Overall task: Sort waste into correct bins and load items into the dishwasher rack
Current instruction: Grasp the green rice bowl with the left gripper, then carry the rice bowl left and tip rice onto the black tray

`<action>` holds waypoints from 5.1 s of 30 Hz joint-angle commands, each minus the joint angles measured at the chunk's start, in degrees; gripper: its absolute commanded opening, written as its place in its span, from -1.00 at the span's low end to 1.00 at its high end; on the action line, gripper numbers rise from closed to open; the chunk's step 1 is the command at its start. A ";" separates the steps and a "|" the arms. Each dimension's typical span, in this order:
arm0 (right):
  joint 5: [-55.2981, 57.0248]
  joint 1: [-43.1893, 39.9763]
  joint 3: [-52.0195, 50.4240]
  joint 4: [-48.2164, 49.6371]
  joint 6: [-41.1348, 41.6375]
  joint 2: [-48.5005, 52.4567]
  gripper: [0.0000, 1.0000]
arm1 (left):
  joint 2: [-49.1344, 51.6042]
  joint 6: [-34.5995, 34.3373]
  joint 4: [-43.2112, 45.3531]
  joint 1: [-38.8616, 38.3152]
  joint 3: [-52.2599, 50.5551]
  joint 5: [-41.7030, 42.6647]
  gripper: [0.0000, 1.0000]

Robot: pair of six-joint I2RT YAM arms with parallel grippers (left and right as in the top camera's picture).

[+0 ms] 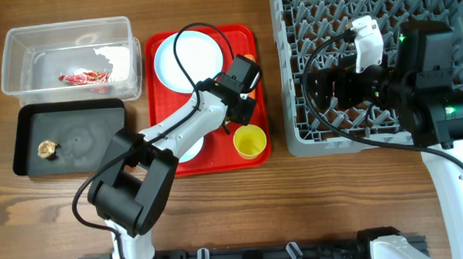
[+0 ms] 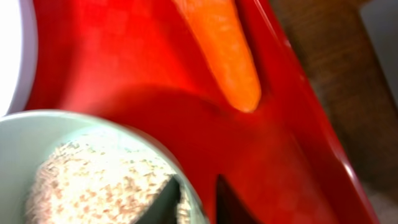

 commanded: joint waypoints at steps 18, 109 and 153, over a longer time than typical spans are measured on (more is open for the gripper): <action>0.39 -0.20 0.92 1.16 -1.16 0.31 0.99 | -6.47 -11.91 -5.99 0.39 7.13 -4.15 -0.92; -1.55 -0.20 0.92 2.67 3.34 0.31 1.00 | -6.40 8.31 -39.74 79.95 1.84 73.53 -0.92; -1.31 -0.20 0.92 2.64 3.34 0.31 0.99 | -9.16 8.52 -40.59 79.80 2.19 91.43 -0.92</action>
